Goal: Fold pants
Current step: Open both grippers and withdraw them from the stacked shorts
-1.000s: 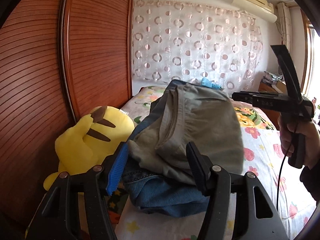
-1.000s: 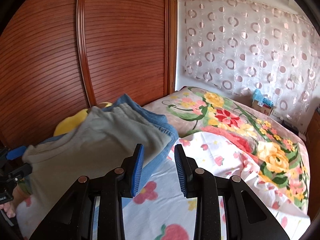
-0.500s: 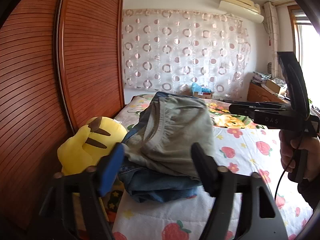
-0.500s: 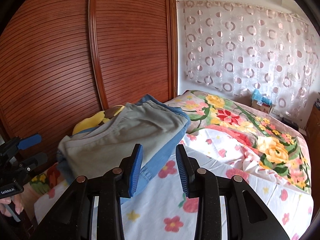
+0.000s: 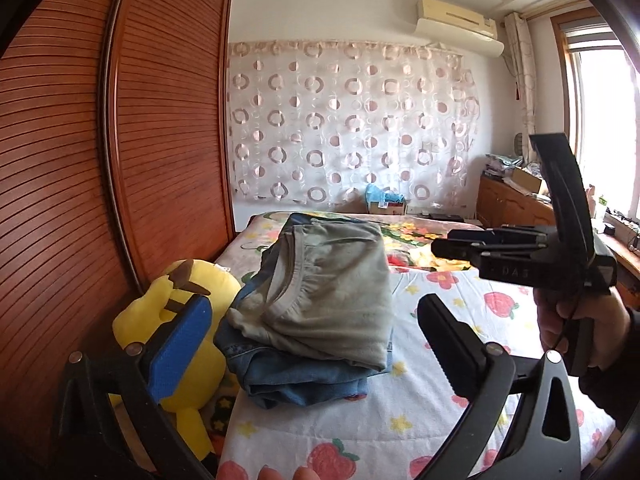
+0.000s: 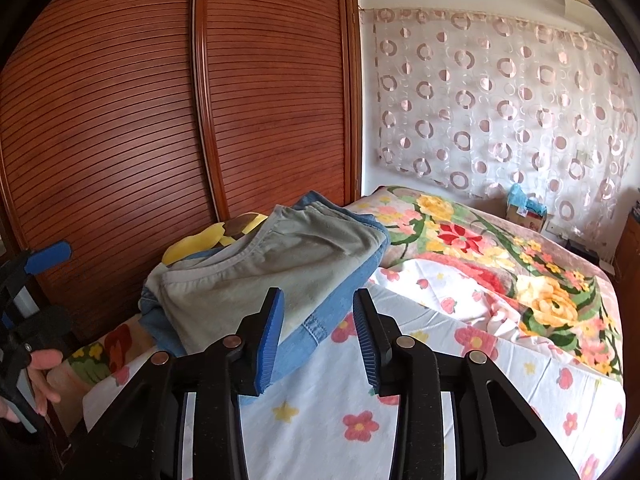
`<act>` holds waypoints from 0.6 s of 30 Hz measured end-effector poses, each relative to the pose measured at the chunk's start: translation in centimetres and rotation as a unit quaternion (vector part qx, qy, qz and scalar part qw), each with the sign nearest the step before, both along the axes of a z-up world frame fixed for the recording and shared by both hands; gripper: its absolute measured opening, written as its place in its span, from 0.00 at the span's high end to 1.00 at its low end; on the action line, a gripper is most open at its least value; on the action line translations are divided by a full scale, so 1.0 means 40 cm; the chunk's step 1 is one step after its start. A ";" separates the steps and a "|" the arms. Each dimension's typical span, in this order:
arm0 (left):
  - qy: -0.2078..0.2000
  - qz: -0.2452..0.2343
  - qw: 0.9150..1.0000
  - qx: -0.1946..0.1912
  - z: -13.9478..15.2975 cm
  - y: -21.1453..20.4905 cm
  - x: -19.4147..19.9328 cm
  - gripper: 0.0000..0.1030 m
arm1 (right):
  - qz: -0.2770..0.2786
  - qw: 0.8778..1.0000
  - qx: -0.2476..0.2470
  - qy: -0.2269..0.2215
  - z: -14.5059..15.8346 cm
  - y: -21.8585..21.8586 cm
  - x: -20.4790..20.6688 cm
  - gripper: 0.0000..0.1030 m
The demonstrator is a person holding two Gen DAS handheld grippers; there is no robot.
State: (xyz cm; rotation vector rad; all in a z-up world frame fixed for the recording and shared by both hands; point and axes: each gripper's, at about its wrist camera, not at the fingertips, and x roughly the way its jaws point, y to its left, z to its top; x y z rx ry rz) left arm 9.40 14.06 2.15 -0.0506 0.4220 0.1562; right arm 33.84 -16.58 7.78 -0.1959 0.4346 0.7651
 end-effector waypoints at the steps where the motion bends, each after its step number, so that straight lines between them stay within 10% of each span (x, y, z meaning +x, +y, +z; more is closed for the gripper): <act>1: 0.000 -0.001 1.000 0.002 0.000 0.000 -0.001 0.00 | 0.000 1.000 0.001 0.000 0.000 -0.001 -0.002 0.62; 18: 0.031 -0.077 0.996 -0.017 -0.017 -0.108 0.034 0.00 | -0.045 0.999 0.017 -0.010 0.002 -0.120 -0.109 0.37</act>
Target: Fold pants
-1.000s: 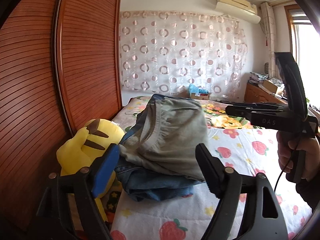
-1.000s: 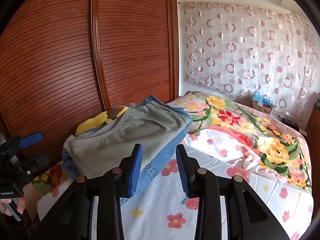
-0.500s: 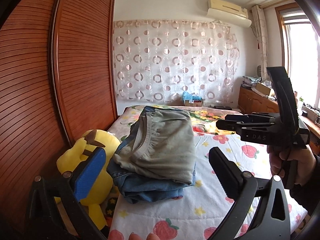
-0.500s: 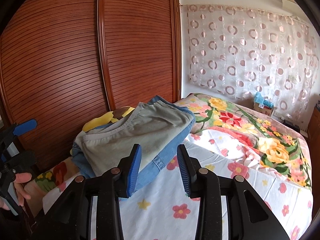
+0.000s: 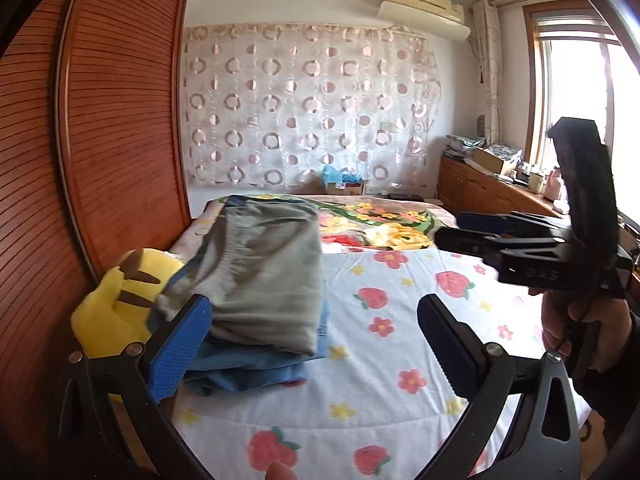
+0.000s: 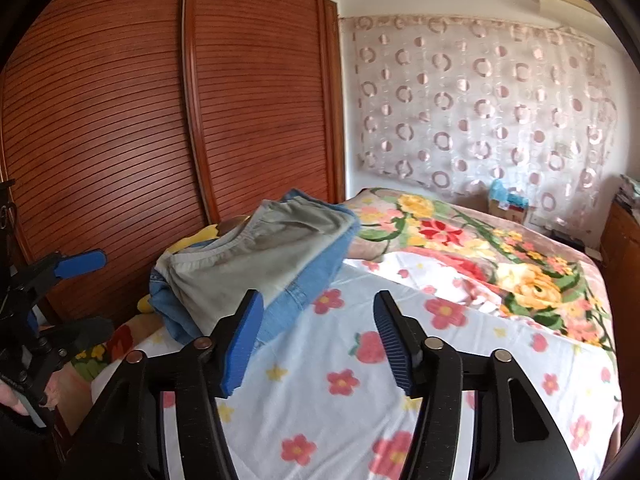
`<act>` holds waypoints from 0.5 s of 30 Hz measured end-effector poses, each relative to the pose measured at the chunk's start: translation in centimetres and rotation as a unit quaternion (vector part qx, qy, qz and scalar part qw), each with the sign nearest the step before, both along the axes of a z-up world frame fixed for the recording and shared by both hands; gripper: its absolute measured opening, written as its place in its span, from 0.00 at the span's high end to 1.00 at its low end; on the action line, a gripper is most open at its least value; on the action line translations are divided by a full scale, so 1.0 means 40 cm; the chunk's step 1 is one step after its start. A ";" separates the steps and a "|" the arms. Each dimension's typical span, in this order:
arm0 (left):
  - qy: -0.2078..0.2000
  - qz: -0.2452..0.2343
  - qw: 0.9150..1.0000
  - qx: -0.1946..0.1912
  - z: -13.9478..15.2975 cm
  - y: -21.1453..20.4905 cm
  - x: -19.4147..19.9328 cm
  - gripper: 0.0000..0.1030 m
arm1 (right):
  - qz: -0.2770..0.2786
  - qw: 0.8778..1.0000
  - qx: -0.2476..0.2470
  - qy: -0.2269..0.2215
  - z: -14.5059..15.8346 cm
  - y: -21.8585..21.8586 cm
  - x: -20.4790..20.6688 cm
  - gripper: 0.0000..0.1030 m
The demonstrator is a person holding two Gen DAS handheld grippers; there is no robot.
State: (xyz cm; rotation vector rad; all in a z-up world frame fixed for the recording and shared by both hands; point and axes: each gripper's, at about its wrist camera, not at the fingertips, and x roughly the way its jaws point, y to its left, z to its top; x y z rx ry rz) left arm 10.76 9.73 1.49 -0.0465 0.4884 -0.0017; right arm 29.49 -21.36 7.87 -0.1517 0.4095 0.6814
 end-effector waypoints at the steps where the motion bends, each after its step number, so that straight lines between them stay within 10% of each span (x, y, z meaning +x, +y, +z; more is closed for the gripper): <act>1: 0.002 0.000 1.000 0.002 0.000 -0.008 0.004 0.00 | -0.006 1.000 0.003 -0.002 0.001 -0.013 -0.009 0.35; 15: 0.036 -0.042 0.998 0.004 -0.011 -0.149 0.055 0.00 | -0.082 0.997 0.004 -0.001 -0.016 -0.107 -0.076 0.25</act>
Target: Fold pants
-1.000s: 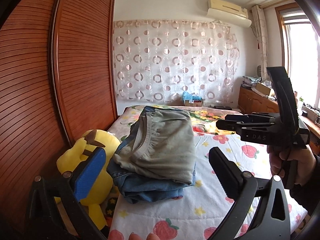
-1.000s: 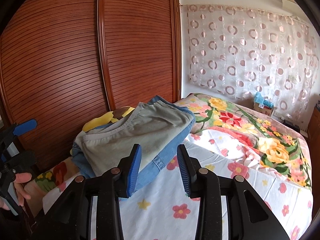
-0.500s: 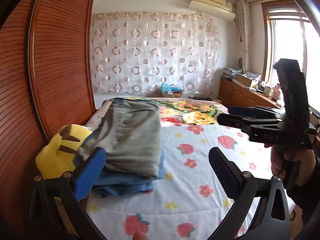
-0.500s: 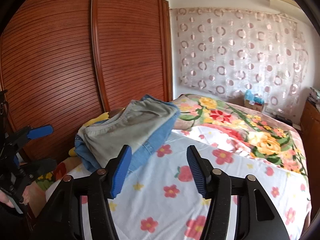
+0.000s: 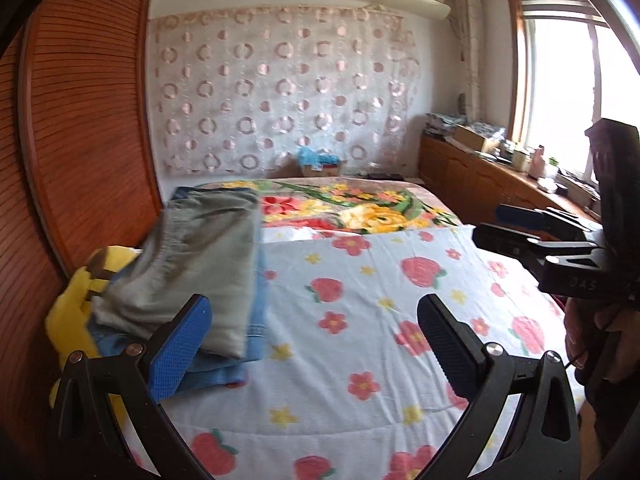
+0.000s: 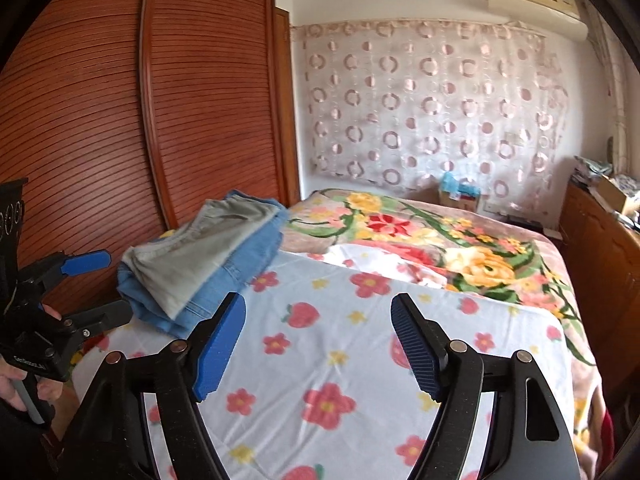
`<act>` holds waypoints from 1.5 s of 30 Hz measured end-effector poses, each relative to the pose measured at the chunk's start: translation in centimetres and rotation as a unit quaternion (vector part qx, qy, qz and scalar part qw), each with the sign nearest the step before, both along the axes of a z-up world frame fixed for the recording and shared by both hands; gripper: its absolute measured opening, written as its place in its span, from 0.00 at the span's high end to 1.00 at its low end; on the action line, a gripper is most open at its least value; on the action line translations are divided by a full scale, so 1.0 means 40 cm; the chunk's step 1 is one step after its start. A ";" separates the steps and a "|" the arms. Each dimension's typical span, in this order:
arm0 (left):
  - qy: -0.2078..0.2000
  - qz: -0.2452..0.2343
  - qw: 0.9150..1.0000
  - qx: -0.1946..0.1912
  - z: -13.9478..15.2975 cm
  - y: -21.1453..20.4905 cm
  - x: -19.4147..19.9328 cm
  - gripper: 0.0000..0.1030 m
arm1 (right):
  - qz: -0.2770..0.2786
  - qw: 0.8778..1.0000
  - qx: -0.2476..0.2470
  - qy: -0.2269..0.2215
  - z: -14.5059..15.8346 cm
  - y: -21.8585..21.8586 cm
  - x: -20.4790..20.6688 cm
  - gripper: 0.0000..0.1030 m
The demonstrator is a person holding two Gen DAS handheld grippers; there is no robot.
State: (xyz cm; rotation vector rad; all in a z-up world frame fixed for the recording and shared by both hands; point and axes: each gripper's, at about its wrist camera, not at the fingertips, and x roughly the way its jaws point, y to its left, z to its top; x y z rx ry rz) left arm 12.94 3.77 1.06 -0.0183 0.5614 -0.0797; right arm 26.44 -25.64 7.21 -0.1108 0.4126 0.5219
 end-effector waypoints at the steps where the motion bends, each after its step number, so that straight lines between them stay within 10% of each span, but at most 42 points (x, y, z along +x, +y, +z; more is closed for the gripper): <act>1: 0.002 -0.005 1.000 0.002 -0.004 -0.013 0.002 0.00 | -0.004 1.000 0.003 0.002 -0.002 -0.004 -0.003 0.25; 25: 0.034 -0.034 0.999 0.007 -0.047 -0.156 -0.019 0.00 | -0.102 0.994 0.023 0.012 -0.003 -0.020 -0.187 0.20; 45: -0.021 -0.040 0.999 -0.001 0.121 -0.178 -0.135 0.00 | -0.134 0.989 0.059 -0.023 0.053 -0.078 -0.353 0.20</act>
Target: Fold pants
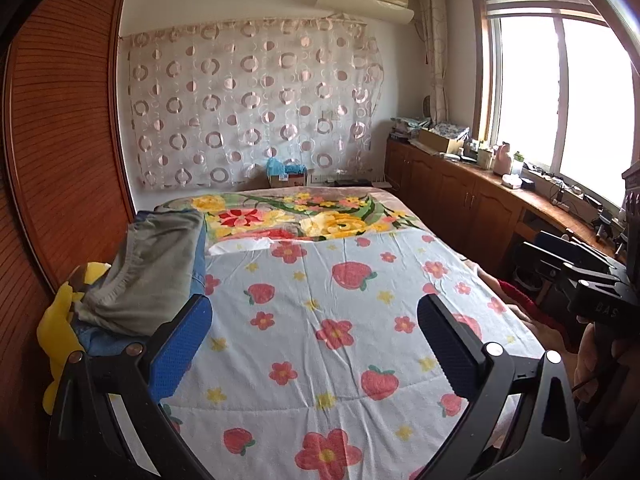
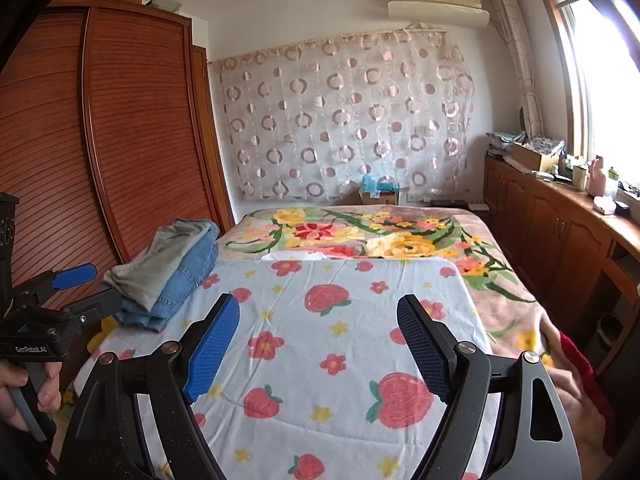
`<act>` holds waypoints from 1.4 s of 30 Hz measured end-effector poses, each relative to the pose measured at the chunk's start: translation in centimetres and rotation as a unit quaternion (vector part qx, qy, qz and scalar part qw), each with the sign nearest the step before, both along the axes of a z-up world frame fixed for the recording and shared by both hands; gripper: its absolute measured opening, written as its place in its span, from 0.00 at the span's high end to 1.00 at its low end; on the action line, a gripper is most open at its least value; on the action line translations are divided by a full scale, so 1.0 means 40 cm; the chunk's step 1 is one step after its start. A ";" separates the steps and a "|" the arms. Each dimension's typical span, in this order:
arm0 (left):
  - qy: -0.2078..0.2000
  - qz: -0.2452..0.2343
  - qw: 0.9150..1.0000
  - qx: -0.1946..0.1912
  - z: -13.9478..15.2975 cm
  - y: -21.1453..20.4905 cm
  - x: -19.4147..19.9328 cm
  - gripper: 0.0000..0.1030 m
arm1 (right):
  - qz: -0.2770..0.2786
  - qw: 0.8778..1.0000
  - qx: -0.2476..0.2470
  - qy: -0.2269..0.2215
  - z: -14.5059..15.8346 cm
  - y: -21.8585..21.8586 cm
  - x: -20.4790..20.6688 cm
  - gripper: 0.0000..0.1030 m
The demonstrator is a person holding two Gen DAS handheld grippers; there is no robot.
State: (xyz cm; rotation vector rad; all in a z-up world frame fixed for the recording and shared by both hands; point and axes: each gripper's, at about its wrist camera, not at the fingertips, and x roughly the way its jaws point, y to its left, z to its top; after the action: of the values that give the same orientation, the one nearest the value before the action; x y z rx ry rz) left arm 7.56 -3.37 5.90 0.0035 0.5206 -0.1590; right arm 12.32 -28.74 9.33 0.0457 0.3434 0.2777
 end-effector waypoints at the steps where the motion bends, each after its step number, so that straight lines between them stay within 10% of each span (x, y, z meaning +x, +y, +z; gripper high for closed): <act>1: -0.004 0.002 1.000 -0.002 0.011 0.006 -0.005 0.00 | -0.001 1.000 -0.001 -0.005 0.002 0.001 -0.008 0.20; 42: -0.022 0.018 1.000 -0.006 0.045 0.035 -0.039 0.00 | -0.016 1.000 -0.012 -0.024 -0.020 0.002 -0.029 0.20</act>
State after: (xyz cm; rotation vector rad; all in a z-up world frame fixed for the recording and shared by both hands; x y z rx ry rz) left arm 5.98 -1.96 7.72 -0.0139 0.4760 -0.1258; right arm 11.17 -28.68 8.52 0.0204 0.2977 0.2425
